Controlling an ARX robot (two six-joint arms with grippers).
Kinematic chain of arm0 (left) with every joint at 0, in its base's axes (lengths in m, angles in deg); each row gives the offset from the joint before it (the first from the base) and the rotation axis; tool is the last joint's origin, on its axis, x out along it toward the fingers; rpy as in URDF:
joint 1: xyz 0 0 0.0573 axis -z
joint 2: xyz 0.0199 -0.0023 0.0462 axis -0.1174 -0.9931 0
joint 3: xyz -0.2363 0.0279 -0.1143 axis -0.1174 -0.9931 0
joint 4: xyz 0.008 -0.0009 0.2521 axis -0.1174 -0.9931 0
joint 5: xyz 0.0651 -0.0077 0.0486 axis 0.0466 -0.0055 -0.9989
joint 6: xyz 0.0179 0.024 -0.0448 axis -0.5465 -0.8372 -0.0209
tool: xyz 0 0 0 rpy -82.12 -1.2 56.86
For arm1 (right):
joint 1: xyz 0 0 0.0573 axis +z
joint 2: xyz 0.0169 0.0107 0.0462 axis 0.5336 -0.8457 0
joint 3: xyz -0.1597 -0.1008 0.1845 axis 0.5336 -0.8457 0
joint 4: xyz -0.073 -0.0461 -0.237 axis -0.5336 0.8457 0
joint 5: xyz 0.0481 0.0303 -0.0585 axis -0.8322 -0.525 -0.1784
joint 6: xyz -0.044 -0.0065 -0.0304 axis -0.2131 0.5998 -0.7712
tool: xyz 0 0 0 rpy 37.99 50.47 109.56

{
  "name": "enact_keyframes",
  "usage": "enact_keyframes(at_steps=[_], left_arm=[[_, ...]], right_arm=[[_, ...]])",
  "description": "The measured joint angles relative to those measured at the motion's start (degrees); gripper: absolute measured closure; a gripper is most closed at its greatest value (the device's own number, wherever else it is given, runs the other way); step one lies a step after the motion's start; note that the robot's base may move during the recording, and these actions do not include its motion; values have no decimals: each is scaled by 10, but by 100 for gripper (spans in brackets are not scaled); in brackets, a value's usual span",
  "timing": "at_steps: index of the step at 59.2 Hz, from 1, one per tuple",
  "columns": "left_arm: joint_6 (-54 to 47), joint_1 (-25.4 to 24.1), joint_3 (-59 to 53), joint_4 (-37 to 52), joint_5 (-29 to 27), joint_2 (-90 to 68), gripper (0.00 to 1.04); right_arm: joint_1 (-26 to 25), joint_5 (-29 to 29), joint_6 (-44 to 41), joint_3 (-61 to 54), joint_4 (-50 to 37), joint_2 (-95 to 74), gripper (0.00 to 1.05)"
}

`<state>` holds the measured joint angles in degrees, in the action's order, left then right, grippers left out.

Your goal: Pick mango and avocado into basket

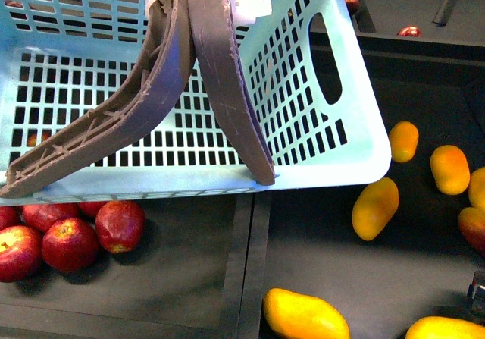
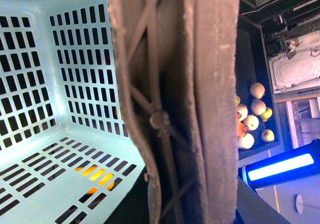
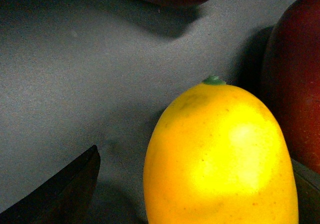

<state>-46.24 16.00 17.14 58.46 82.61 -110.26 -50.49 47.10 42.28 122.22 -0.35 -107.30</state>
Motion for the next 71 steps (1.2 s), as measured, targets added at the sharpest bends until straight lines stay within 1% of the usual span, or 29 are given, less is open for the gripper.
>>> enact_keyframes(at_steps=[14, 27, 28, 33, 38, 39, 42, 48, 71], left_arm=[[0, 0, 0, 0, 0, 0, 88], [0, 0, 0, 0, 0, 0, 88], [0, 0, 0, 0, 0, 0, 88], [0, 0, 0, 0, 0, 0, 88], [0, 0, 0, 0, 0, 0, 88], [0, 0, 0, 0, 0, 0, 88], [0, 0, 0, 0, 0, 0, 88], [0, 0, 0, 0, 0, 0, 88], [0, 0, 0, 0, 0, 0, 88]], right_arm=[[5, 0, 0, -1, -3, -5, 8], [8, 3, 2, -30, -12, 9, 8], [8, 4, 3, -31, -13, 10, 9], [9, 7, 3, -37, -14, 13, 24], [9, 7, 3, -37, -15, 15, 35], [9, 7, 3, -37, -15, 15, 38], [9, 7, 3, -37, -15, 15, 43], [9, 7, 3, -38, -17, 15, 47], [9, 8, 2, -40, -22, 15, 47]])
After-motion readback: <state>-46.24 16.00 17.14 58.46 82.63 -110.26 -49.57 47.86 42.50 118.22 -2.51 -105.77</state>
